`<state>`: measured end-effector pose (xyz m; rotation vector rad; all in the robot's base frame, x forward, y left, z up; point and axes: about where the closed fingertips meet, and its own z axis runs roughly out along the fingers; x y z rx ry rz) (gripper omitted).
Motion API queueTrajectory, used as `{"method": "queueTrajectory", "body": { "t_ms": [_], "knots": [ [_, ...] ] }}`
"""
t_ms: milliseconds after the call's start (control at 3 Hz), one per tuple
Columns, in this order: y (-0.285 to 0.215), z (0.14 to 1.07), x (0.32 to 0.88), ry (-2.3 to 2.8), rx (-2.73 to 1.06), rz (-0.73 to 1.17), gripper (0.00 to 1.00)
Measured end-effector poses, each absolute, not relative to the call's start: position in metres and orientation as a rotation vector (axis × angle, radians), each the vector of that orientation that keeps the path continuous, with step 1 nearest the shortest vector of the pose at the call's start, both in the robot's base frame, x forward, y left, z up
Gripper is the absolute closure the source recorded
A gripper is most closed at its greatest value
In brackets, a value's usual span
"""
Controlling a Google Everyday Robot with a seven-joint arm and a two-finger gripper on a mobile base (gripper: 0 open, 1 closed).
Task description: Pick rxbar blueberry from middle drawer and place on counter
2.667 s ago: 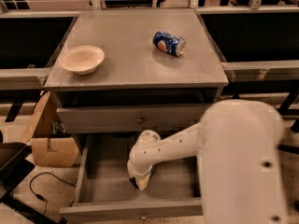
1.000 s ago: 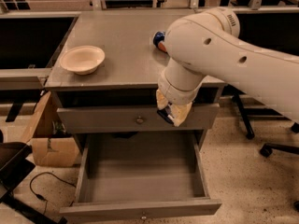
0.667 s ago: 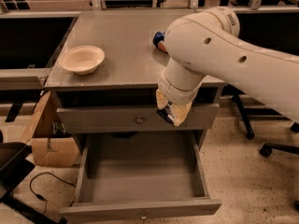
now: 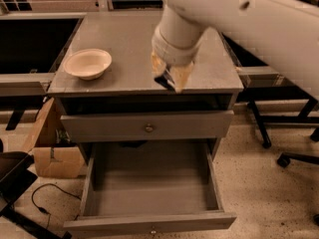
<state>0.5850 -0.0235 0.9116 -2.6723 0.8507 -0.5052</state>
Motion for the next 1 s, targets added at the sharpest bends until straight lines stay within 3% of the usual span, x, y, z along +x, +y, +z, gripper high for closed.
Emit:
{"method": "queueTrajectory", "body": {
  "t_ms": [1000],
  "knots": [
    [0.085, 0.991, 0.660, 0.413, -2.283, -0.629, 1.00]
  ]
}}
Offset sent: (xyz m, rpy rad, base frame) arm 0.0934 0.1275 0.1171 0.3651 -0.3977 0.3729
